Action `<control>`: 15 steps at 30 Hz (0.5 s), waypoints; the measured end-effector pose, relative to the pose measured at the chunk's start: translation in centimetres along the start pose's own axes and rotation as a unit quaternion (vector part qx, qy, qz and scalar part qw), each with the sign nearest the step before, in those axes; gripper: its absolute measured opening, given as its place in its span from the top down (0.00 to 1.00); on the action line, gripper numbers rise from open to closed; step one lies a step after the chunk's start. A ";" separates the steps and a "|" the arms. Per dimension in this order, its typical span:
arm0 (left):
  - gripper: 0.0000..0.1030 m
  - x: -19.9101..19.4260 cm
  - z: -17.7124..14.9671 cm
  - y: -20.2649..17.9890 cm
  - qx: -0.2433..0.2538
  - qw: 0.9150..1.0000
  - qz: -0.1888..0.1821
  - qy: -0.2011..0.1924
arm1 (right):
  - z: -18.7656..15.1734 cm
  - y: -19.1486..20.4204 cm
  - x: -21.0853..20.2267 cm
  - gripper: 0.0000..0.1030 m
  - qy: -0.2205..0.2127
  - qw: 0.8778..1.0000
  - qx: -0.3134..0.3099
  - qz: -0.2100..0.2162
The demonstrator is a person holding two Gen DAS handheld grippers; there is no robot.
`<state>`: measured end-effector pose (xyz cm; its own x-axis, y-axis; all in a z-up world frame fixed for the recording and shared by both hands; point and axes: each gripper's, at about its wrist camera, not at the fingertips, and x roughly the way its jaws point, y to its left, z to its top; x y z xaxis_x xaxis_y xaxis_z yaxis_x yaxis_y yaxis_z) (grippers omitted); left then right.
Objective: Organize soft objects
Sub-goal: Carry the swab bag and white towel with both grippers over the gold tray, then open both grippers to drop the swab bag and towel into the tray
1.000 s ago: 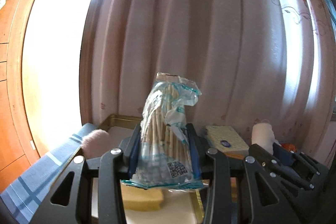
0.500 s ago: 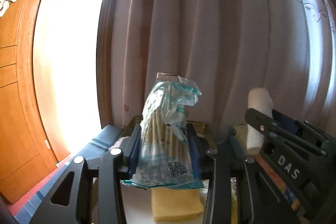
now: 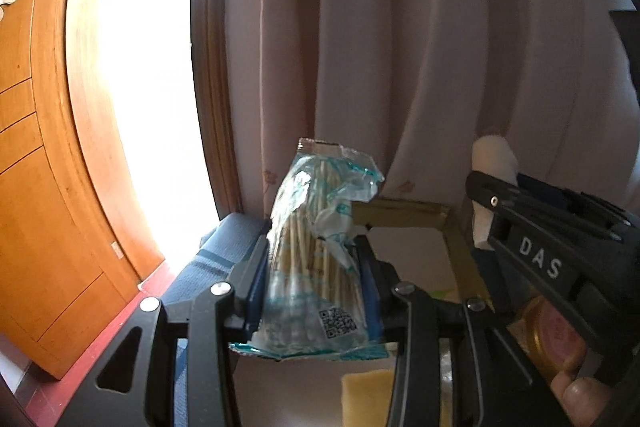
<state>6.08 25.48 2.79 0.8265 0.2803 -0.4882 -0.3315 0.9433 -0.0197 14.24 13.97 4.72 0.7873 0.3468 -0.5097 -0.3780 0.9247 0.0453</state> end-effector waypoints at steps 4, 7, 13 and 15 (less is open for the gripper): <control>0.62 1.5 0.3 0.3 0.003 1.000 0.004 0.024 | 0.4 0.1 2.5 0.63 0.036 0.999 -0.001 0.007; 0.62 2.4 0.3 0.2 0.007 0.999 -0.002 0.041 | 0.3 0.3 4.0 0.63 0.057 0.998 -0.008 0.007; 0.60 3.2 0.4 0.1 0.004 0.999 0.005 0.052 | 0.3 -0.7 6.1 0.58 0.083 0.995 0.004 0.046; 0.49 3.1 0.5 0.1 -0.001 0.999 0.010 0.053 | 0.1 -0.8 5.7 0.34 0.081 0.993 0.028 0.076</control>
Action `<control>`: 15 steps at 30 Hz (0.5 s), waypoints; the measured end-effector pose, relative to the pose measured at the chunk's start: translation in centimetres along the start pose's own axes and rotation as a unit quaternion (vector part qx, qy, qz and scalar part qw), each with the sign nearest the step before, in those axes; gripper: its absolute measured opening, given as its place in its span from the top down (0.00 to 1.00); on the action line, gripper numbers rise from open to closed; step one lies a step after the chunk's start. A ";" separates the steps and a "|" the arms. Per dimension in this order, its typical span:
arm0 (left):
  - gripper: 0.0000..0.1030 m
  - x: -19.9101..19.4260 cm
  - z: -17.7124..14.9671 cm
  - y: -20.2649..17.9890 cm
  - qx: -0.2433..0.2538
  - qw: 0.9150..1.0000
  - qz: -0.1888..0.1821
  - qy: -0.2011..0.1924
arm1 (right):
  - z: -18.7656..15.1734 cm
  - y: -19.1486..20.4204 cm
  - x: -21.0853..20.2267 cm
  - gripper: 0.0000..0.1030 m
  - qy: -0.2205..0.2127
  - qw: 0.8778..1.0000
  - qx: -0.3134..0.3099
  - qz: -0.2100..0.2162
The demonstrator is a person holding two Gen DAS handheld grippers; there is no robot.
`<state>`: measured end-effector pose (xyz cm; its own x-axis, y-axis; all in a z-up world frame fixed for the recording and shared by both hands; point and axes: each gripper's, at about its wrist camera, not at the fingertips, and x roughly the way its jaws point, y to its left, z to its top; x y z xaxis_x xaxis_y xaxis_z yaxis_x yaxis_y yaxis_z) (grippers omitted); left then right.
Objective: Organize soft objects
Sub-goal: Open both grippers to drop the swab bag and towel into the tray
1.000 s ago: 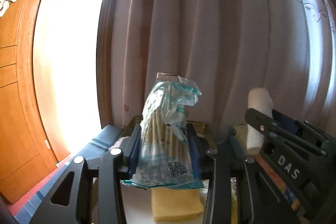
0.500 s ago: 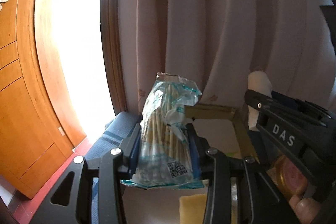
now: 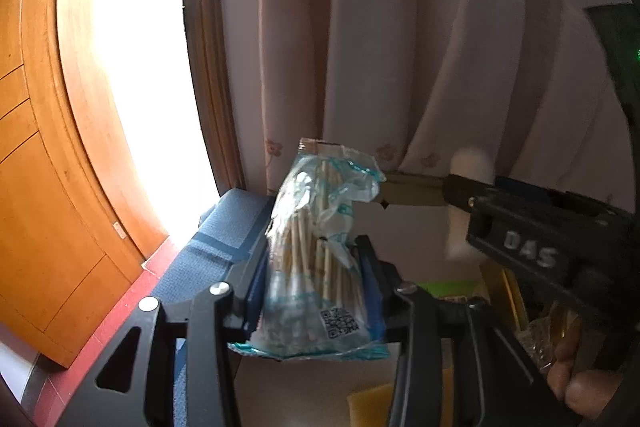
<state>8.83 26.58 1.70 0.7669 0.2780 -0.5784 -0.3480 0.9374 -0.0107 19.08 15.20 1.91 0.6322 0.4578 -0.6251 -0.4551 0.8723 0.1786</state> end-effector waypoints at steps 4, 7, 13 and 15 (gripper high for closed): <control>0.00 -0.9 -0.1 0.5 -0.012 0.999 0.008 -0.036 | 0.1 -0.1 -2.3 0.20 -0.054 0.997 0.021 0.049; 0.00 -2.3 -0.3 0.7 -0.020 0.997 0.013 -0.071 | -0.3 -0.3 -4.7 0.20 -0.097 0.993 0.033 0.059; 0.00 -4.7 -1.7 0.1 -0.027 0.995 0.005 -0.094 | -2.9 -1.0 -8.7 0.20 -0.162 0.985 0.041 0.031; 0.00 -5.2 -2.4 -0.3 -0.027 0.995 0.004 -0.101 | -4.1 -1.2 -10.2 0.20 -0.181 0.983 0.037 0.009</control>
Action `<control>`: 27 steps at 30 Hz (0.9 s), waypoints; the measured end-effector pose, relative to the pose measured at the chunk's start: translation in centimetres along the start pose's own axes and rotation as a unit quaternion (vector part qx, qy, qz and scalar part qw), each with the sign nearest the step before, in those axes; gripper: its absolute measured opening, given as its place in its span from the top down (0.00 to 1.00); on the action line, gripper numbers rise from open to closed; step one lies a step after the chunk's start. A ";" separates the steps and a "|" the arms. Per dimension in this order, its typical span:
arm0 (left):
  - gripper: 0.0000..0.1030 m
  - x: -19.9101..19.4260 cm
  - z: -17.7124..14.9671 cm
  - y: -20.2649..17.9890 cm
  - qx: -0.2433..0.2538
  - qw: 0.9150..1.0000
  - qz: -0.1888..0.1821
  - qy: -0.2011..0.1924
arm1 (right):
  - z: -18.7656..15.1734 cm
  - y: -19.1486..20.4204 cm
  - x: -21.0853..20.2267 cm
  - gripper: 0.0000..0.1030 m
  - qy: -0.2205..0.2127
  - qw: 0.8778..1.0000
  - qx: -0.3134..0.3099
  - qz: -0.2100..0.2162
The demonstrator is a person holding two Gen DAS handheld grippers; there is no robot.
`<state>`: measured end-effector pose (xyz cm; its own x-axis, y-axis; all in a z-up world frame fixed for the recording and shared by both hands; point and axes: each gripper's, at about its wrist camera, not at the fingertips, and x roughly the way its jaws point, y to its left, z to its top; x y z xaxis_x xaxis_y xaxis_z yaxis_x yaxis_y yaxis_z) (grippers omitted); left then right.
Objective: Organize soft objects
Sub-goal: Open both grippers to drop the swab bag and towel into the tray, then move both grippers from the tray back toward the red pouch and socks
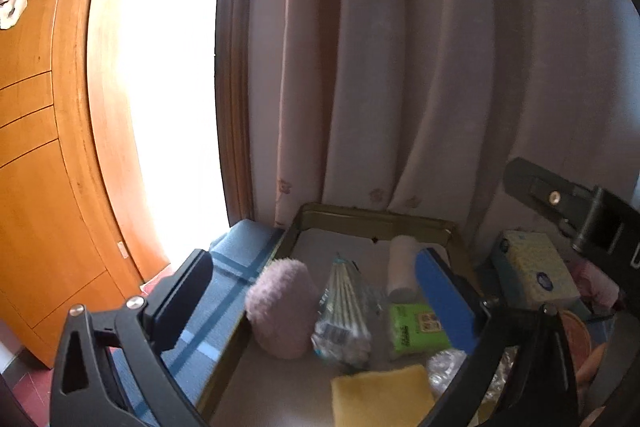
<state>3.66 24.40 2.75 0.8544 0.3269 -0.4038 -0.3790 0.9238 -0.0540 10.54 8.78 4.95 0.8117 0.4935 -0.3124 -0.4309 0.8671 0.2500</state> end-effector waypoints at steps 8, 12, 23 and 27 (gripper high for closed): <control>0.00 -2.5 -2.3 -1.3 0.006 0.998 0.009 -0.061 | -3.0 -1.5 -4.6 0.16 -0.076 0.993 -0.018 -0.084; 0.00 -2.9 -3.3 -1.6 0.000 0.997 0.003 -0.071 | -3.9 -2.9 -5.6 0.13 -0.096 0.989 -0.004 -0.112; 0.00 -2.6 -3.8 -1.9 -0.002 0.997 0.005 -0.076 | -5.9 -2.2 -6.4 0.13 -0.105 0.984 -0.059 -0.131; 0.00 -2.6 -4.1 -2.2 0.004 0.997 0.007 -0.072 | -6.3 -1.7 -6.6 0.13 -0.103 0.983 -0.078 -0.132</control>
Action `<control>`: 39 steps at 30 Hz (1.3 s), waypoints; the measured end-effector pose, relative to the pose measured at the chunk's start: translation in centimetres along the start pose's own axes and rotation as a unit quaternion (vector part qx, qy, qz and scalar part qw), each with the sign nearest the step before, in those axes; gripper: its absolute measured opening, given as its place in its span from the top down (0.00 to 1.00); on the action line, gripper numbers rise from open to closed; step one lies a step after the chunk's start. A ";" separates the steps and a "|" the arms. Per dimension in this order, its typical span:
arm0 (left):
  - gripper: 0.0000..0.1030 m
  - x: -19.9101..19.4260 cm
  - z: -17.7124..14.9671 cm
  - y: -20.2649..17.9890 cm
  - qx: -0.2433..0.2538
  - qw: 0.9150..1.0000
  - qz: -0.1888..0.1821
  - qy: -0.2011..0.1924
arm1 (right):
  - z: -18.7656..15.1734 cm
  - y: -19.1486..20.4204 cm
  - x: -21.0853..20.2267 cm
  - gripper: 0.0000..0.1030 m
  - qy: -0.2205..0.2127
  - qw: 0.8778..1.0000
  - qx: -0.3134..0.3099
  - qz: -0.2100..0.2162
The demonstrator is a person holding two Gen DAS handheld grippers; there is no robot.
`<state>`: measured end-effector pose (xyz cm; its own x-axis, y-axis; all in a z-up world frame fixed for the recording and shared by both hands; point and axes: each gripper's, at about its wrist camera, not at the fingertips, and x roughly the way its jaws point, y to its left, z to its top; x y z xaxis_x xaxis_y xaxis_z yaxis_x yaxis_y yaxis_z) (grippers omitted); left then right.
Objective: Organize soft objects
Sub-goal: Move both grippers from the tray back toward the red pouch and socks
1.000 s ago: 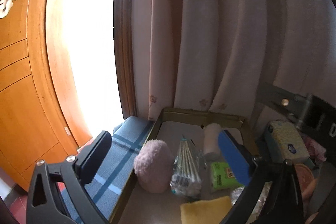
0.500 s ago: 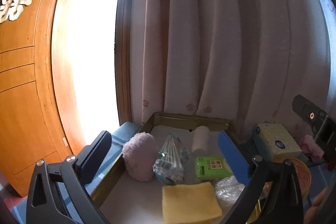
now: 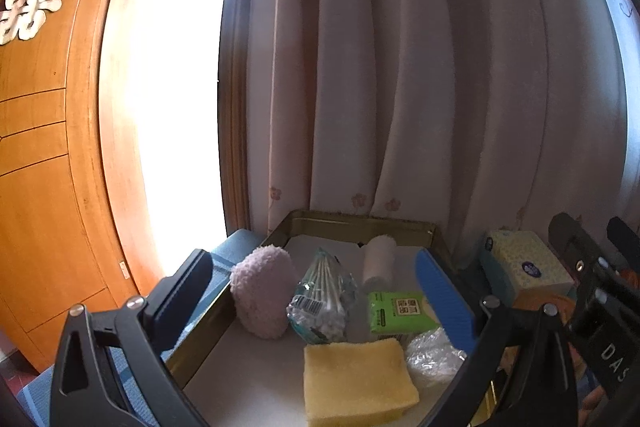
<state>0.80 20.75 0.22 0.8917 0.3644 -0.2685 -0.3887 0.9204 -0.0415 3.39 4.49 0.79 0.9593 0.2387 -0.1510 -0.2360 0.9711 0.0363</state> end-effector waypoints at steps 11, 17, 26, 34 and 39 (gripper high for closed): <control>0.00 -0.3 -0.4 -0.4 0.012 1.000 -0.002 0.004 | -0.4 -2.3 -0.7 0.13 0.011 1.000 0.015 -0.019; 0.00 -0.8 -0.5 -0.7 0.015 1.000 -0.007 0.003 | -0.2 -3.4 -1.3 0.13 0.010 0.999 0.017 -0.030; 0.00 -1.6 -0.9 -2.0 0.018 1.000 -0.022 0.005 | -0.1 -5.0 -2.3 0.13 0.008 0.999 0.015 -0.044; 0.00 -2.6 -1.4 -4.2 0.032 0.999 -0.042 0.007 | -0.2 -7.3 -3.2 0.13 0.005 0.998 0.016 -0.064; 0.00 -3.1 -1.6 -5.7 0.037 0.998 -0.057 0.009 | -0.1 -9.1 -3.9 0.13 0.000 0.997 0.016 -0.082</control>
<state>-0.10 14.15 -0.28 0.9245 0.2545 -0.2837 -0.2658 0.9640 -0.0015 1.78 -5.25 0.94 0.9844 0.0773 -0.1579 -0.0713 0.9965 0.0432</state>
